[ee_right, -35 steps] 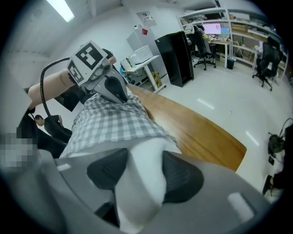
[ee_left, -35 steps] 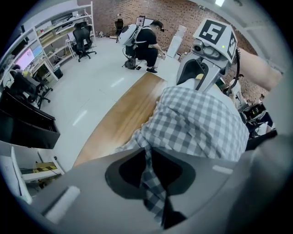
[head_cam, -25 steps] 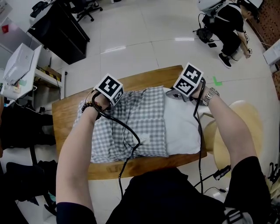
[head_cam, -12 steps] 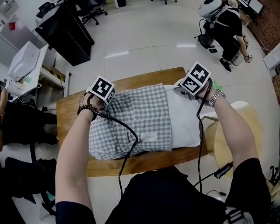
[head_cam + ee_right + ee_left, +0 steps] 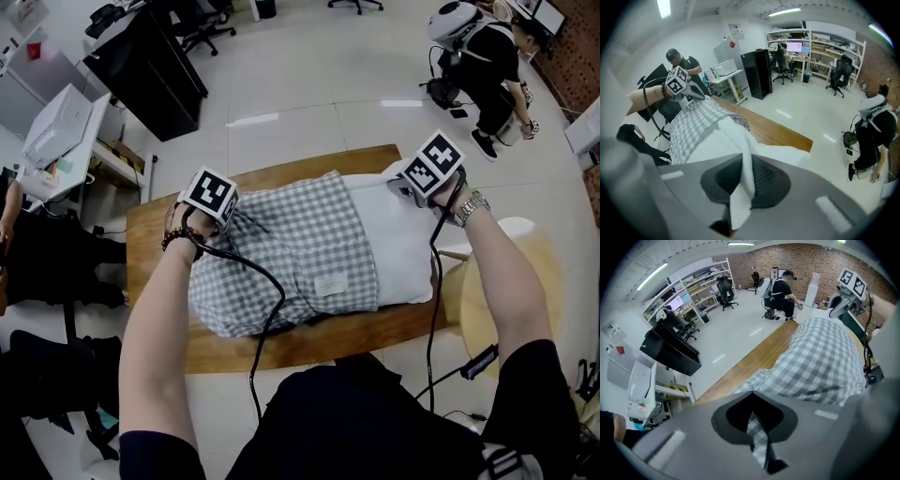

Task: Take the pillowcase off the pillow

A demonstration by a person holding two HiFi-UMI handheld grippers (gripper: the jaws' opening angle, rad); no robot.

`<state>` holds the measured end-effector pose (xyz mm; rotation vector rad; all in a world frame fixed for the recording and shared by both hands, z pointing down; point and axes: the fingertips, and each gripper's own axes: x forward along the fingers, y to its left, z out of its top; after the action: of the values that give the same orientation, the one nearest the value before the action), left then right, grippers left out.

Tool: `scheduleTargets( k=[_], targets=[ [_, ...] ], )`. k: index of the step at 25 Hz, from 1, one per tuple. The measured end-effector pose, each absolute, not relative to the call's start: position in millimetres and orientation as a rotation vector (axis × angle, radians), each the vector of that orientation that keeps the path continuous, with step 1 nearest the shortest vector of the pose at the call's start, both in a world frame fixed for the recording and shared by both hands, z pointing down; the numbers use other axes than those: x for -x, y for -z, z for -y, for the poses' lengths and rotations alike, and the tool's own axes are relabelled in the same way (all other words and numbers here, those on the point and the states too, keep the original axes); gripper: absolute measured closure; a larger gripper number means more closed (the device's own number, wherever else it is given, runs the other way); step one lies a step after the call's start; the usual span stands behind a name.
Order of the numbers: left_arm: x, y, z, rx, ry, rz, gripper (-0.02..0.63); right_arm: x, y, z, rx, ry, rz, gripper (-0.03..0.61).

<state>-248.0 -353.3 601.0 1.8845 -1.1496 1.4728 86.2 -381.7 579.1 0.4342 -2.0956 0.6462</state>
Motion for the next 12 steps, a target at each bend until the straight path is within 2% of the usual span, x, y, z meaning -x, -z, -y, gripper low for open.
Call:
scheduleTargets(
  k=[5, 7, 9, 12],
  targets=[
    [235, -598, 311, -1.806, -1.513, 1.029, 0.606, -70, -579, 375, -0.425, -0.625, 2.146, 0.524],
    [230, -596, 301, -1.803, -1.49, 1.006, 0.604, -63, -578, 375, -0.437, -0.621, 2.188, 0.479],
    [226, -593, 305, -1.864, -1.465, 1.035, 0.604, -62, -577, 375, -0.461, -0.644, 2.226, 0.409],
    [222, -587, 311, -1.947, -1.447, 1.075, 0.585, -62, -570, 375, -0.495, -0.619, 2.273, 0.355]
  ],
)
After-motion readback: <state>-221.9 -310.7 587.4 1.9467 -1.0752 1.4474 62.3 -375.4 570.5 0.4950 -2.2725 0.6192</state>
